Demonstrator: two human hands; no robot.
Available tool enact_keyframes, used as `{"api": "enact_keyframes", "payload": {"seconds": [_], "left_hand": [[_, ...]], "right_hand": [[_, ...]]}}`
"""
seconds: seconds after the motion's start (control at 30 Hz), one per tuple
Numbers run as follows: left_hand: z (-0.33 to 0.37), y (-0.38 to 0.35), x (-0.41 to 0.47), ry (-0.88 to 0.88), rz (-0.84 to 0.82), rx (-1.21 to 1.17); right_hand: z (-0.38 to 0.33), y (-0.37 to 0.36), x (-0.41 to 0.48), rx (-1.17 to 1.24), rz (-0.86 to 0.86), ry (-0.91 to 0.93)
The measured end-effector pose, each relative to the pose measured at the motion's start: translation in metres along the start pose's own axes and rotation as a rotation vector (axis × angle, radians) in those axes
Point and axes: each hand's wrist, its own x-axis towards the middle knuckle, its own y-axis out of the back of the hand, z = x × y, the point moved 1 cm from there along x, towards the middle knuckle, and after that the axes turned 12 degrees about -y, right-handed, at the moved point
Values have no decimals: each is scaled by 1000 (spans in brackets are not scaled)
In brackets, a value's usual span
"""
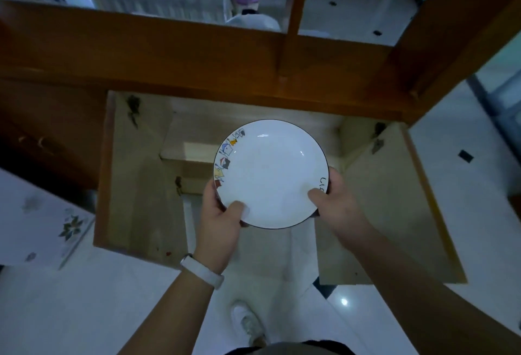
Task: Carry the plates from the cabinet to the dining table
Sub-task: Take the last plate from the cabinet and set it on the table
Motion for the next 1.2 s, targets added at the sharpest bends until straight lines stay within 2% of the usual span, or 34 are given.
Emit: {"api": "enact_keyframes", "payload": {"seconds": [0.4, 0.63, 0.83, 1.2], "left_hand": [[11, -136, -91, 43, -388, 41], [11, -204, -202, 37, -590, 67], [7, -266, -320, 47, -853, 73], [0, -359, -503, 77, -1353, 92]], "right_hand": [[65, 148, -122, 162, 331, -15], [134, 228, -231, 280, 523, -32], [206, 290, -352, 397, 747, -84], [306, 340, -538, 579, 1200, -215]]}}
